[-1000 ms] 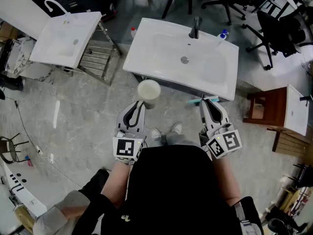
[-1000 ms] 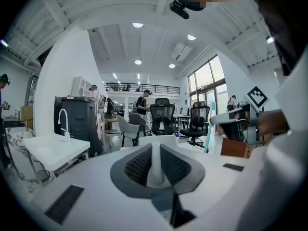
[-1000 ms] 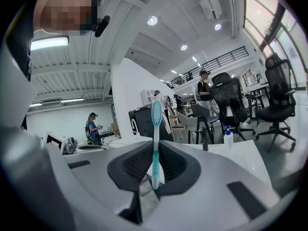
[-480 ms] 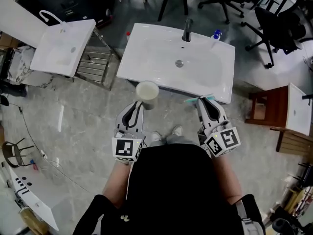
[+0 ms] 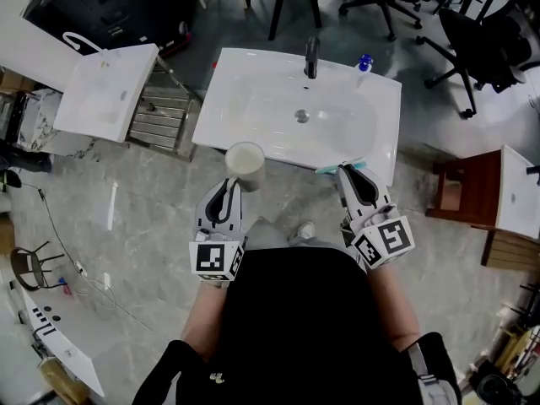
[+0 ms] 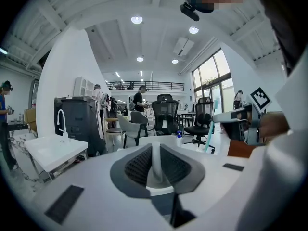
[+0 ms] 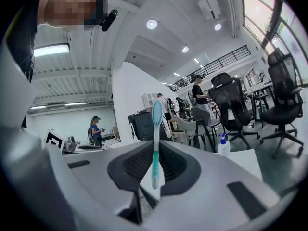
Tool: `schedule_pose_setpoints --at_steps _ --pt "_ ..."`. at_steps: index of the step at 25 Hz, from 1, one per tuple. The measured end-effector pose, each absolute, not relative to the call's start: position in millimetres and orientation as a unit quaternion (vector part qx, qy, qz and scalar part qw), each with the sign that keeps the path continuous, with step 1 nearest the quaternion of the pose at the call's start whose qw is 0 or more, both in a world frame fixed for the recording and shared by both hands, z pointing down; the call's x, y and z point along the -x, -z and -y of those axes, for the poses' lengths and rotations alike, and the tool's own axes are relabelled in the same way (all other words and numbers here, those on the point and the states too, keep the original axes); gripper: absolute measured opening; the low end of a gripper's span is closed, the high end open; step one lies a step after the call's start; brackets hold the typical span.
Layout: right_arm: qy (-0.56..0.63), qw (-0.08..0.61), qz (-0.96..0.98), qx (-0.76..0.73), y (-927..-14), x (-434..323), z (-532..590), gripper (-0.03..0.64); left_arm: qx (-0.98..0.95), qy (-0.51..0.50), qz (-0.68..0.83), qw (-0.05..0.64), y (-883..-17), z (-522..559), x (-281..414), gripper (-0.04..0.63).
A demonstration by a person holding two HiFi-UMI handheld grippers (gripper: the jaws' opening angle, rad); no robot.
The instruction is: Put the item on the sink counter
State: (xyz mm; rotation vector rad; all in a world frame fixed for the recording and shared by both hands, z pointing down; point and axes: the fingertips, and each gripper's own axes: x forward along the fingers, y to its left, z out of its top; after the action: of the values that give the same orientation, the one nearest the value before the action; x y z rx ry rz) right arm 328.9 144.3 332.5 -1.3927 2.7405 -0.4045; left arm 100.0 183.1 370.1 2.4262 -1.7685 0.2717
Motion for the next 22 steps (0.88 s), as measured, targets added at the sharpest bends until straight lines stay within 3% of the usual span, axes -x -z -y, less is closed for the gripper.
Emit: schedule_pose_setpoints --at_steps 10,22 --pt "0.133 0.015 -0.872 0.470 -336.0 -317.0 -103.6 0.055 -0.809 -0.089 0.577 0.068 -379.5 -134.1 -72.8 0.061" --pt "0.153 0.012 -0.839 0.522 -338.3 -249.1 -24.1 0.055 -0.841 -0.095 0.527 0.075 -385.7 -41.3 4.0 0.061"
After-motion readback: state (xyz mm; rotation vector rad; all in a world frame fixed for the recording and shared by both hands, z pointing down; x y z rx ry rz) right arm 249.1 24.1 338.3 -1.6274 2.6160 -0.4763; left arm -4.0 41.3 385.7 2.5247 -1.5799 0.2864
